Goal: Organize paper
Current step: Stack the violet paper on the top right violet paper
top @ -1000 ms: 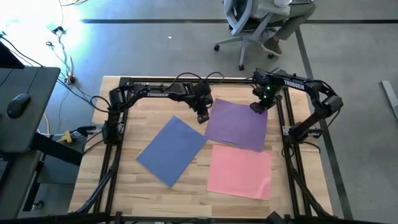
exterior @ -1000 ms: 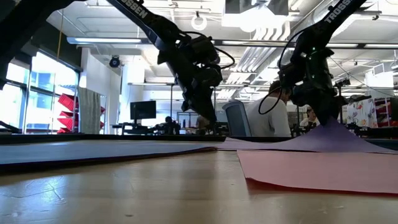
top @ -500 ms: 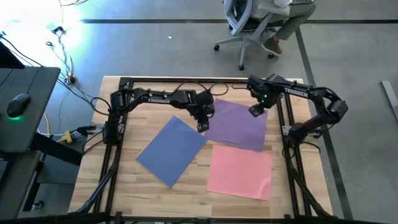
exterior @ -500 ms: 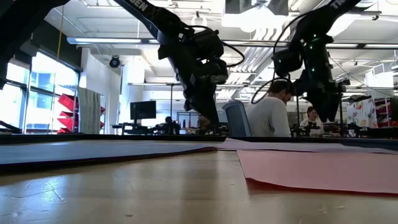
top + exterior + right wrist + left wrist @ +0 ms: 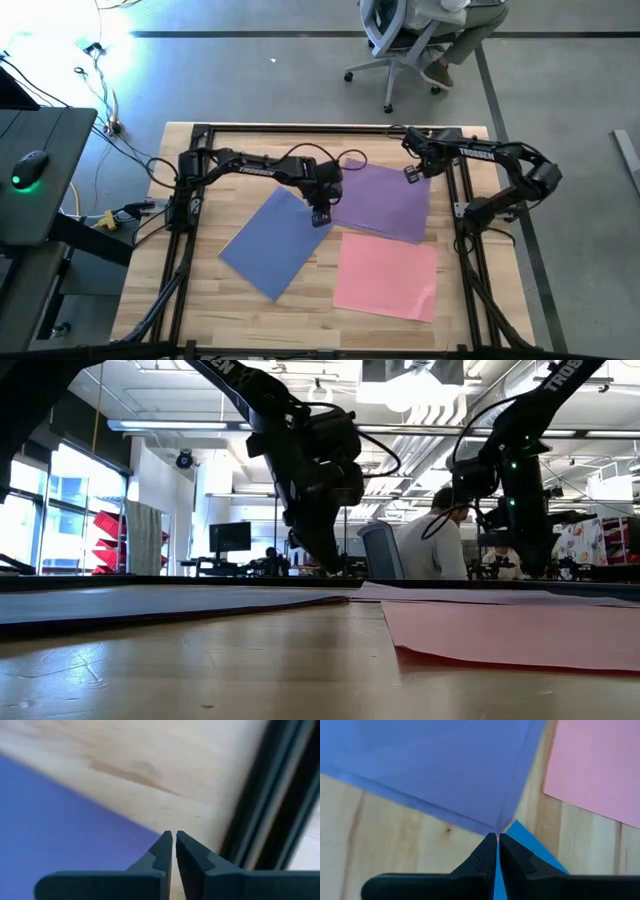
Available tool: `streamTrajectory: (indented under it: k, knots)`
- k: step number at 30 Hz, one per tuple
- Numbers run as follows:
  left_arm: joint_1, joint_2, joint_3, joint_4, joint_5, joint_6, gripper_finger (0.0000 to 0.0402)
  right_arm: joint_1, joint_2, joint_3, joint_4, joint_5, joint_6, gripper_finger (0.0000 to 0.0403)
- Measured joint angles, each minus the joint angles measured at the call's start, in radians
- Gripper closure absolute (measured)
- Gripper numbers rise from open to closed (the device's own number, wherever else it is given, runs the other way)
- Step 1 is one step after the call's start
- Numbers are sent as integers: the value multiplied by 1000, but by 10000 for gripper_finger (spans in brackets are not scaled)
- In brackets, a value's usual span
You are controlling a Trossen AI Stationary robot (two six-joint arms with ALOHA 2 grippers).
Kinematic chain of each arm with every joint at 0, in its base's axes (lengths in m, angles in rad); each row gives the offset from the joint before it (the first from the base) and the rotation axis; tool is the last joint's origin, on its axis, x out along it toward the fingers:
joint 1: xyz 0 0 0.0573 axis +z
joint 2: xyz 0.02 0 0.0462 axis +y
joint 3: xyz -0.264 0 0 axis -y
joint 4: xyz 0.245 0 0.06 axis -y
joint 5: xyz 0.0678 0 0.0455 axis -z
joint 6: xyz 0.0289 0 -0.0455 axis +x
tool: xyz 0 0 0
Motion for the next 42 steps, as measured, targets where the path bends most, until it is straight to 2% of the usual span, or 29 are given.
streamTrajectory:
  k: [7,13,25,33,42]
  knots:
    - [-6,26,0,35,-20,0,402,-27,1,-45,28,-17,-11,403]
    - [-4,48,0,30,-26,0,402,-26,1,-74,102,-91,-27,403]
    - [-4,49,0,32,-82,2,402,-24,1,-74,114,-208,-111,403]
    - [1,49,0,33,-85,9,402,-19,1,-74,116,-290,-143,403]
    - [2,49,0,41,-87,13,402,42,-1,-67,117,-281,-158,403]
